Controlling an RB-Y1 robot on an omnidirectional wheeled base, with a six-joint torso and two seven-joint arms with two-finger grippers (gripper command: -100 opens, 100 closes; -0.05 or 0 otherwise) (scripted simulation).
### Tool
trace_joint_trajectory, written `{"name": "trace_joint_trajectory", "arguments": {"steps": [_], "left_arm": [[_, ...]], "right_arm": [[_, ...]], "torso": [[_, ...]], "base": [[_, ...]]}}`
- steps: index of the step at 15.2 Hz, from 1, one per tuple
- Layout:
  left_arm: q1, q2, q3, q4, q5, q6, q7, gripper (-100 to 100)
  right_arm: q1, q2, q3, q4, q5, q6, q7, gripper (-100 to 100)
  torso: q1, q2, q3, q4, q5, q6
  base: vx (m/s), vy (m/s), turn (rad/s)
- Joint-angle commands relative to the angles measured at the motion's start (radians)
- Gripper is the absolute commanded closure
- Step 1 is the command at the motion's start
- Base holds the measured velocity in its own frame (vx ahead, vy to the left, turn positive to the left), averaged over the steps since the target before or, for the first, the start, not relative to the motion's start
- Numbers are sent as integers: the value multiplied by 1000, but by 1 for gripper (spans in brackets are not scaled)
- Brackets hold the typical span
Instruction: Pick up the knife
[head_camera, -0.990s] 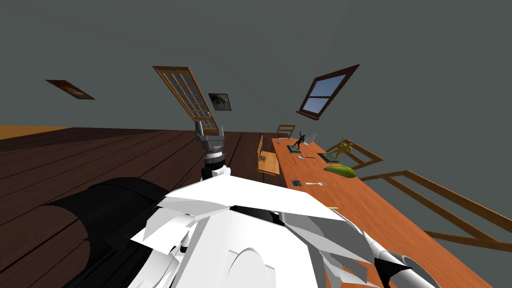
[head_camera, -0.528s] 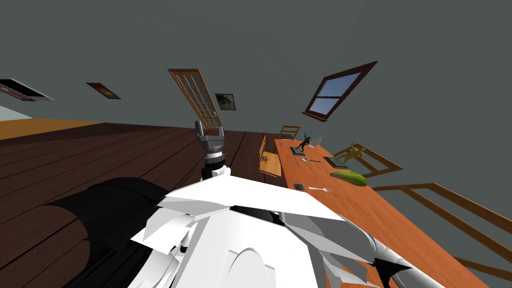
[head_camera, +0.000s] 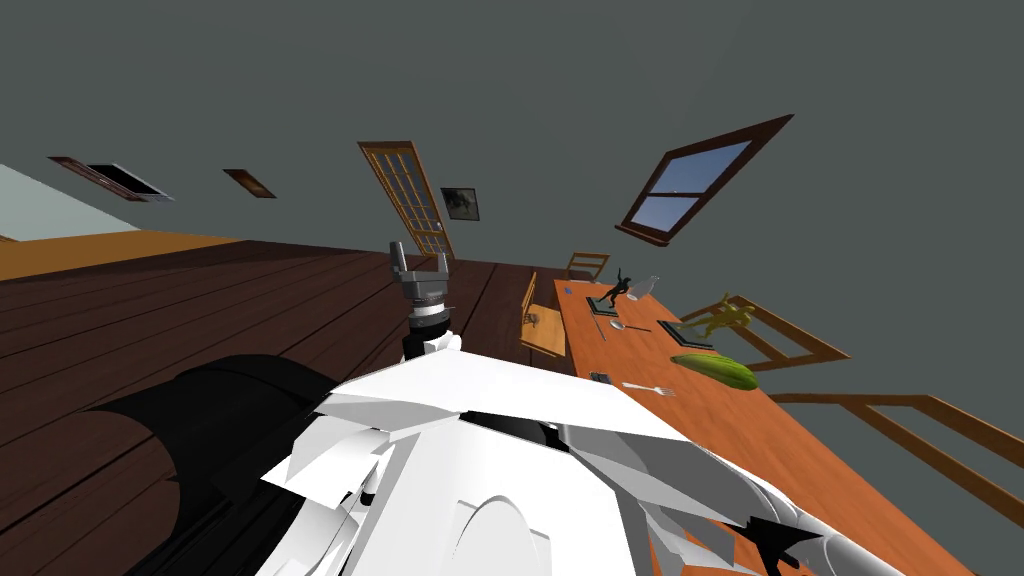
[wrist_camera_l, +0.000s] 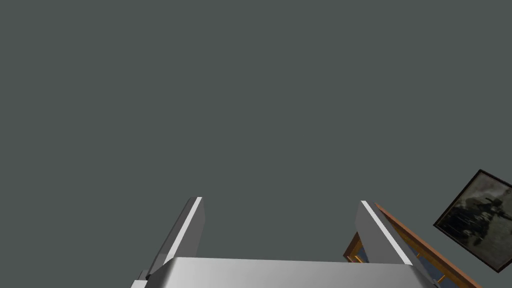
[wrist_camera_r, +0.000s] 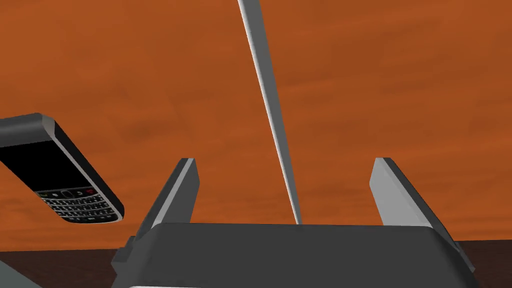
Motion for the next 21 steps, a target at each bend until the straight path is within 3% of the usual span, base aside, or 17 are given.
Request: {"name": "trace_joint_trajectory", "arguments": {"steps": [1, 4, 6, 7, 9, 10, 13, 14, 17, 18, 21], "left_arm": [[0, 0, 0, 0, 0, 0, 0, 0], [0, 0, 0, 0, 0, 0, 0, 0], [0, 0, 0, 0, 0, 0, 0, 0], [0, 0, 0, 0, 0, 0, 0, 0], [0, 0, 0, 0, 0, 0, 0, 0], [0, 0, 0, 0, 0, 0, 0, 0], [0, 0, 0, 0, 0, 0, 0, 0], [0, 0, 0, 0, 0, 0, 0, 0], [0, 0, 0, 0, 0, 0, 0, 0], [0, 0, 0, 0, 0, 0, 0, 0], [0, 0, 0, 0, 0, 0, 0, 0]], "right_arm": [[-1, -27, 16, 38, 38, 2, 17, -100], [-4, -57, 39, 69, 97, 7, 17, -100], [0, -55, 35, 61, 85, 7, 20, -100], [0, -39, 20, 101, 49, 0, 64, -100], [0, -39, 20, 101, 49, 0, 94, -100], [-1, -19, 3, 144, 6, -9, 119, -100], [-1, -19, 3, 144, 6, -9, 175, -100], [-3, 1, -13, 187, -37, -18, 200, -100], [-3, 1, -13, 187, -37, -18, 255, -100], [-5, 20, -29, 230, -80, -27, 284, -100], [-5, 20, -29, 230, -80, -27, 335, -100]], "torso": [[0, 0, 0, 0, 0, 0], [-1, 0, 0, 0, 0, 0], [-1, 0, 0, 0, 0, 0], [0, 0, 0, 0, 0, 0], [2, -2, -1, 0, 0, 1], [2, -2, -1, 0, 0, 0], [3, -3, -2, -1, 0, 0], [3, -3, -2, -1, 0, 0], [3, -3, -2, -1, 0, 0], [3, -2, -1, 0, 0, 0], [3, -3, -1, -1, 0, 0]], "base": [[0, -18, 190], [0, -26, 180], [-2, -16, 28], [27, 3, -59], [44, 17, -54], [49, 32, -70], [41, 26, -28], [34, 9, -59], [33, 17, -30], [34, 17, -54], [33, 19, -33]]}}
